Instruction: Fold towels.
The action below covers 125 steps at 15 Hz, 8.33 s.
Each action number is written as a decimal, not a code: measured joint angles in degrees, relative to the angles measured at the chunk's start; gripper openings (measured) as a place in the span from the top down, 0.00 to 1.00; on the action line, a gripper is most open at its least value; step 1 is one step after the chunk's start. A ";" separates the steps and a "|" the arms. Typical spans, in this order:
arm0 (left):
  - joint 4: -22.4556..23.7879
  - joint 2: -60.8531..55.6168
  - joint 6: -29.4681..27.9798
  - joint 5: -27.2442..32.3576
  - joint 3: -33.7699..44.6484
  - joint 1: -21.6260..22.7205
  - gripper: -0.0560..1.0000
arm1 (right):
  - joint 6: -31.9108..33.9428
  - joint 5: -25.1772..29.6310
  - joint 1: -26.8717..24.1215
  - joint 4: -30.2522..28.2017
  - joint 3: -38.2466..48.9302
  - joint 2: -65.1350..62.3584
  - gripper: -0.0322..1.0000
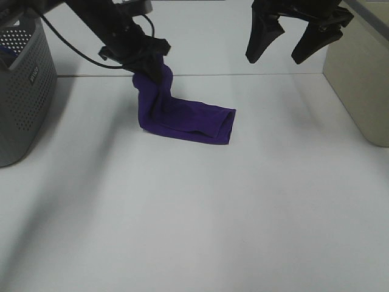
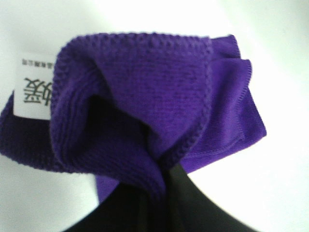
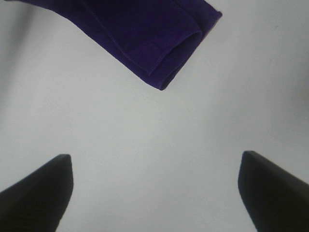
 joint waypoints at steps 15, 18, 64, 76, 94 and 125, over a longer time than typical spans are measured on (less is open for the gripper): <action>-4.47 -0.57 -1.66 -0.74 -3.90 -10.43 0.12 | 0.00 0.11 0.00 0.40 0.00 -10.26 0.10; -10.08 -1.20 0.46 -0.80 -5.27 -9.91 0.12 | 0.00 0.11 0.00 0.40 0.00 -10.26 0.10; 23.38 -131.55 -11.57 0.86 101.76 20.28 0.12 | 10.54 0.34 0.00 -8.08 58.38 -99.87 0.10; 22.23 -147.88 -11.92 -6.53 112.87 20.28 0.12 | 7.56 -5.27 0.00 -11.69 77.75 -111.78 0.10; 20.45 -147.88 -12.15 -7.28 112.87 20.28 0.12 | 7.62 -6.07 -8.59 -13.41 77.98 -111.78 0.10; 20.45 -147.88 -12.15 -7.28 112.87 22.29 0.12 | 7.56 -6.07 -8.59 -14.50 78.04 -111.78 0.10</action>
